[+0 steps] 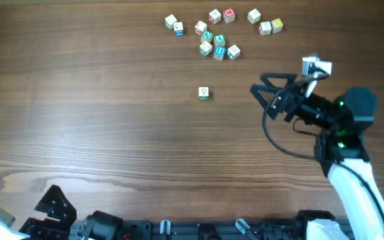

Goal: Form a tower
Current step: 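Raise the right arm and reach toward the right side of the blocks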

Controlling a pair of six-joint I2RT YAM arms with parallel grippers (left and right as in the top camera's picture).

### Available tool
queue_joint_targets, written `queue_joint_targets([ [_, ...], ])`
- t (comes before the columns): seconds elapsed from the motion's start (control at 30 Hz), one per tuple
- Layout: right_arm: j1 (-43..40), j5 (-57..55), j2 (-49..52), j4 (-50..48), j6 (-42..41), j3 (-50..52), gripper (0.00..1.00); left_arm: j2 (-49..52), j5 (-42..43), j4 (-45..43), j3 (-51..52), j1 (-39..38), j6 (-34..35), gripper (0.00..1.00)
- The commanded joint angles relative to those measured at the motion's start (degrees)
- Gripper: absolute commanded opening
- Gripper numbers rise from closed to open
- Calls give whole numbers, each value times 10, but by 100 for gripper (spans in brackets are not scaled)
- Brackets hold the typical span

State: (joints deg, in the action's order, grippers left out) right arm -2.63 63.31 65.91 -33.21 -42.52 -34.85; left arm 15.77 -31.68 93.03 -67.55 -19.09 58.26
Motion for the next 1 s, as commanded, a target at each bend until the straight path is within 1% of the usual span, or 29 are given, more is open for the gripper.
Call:
queue_joint_targets([
  [0.0, -2, 93, 44, -140, -157, -17, 100, -3, -8, -1, 2, 3, 9, 100],
  [0.03, -2, 97, 52, -167, -177, -23, 100, -3, -8, -1, 2, 3, 9, 100],
  [0.1, -2, 104, 60, -177, -191, -41, 99, -3, -8, -1, 2, 3, 9, 100],
  [0.33, -2, 112, 66, -163, -187, -111, 100, -3, -8, -1, 2, 4, 9, 100],
  [0.43, -2, 111, 71, -132, -157, -138, 100, -3, -8, -1, 2, 3, 9, 100],
  [0.53, -2, 76, 78, -37, -79, -168, 100, -3, -8, -1, 2, 3, 9, 100],
  [0.63, -2, 1, 78, 77, 17, -183, 100, -3, -8, -1, 2, 3, 9, 100],
  [0.73, -1, -143, 78, 219, 125, -202, 100, -3, -8, -1, 2, 3, 9, 100],
  [0.87, 11, -269, 78, 317, 199, -230, 100, -3, -8, -1, 2, 4, 9, 100],
  [0.97, 36, -388, 79, 386, 255, -259, 100, -3, -8, -1, 2, 4, 9, 100],
])
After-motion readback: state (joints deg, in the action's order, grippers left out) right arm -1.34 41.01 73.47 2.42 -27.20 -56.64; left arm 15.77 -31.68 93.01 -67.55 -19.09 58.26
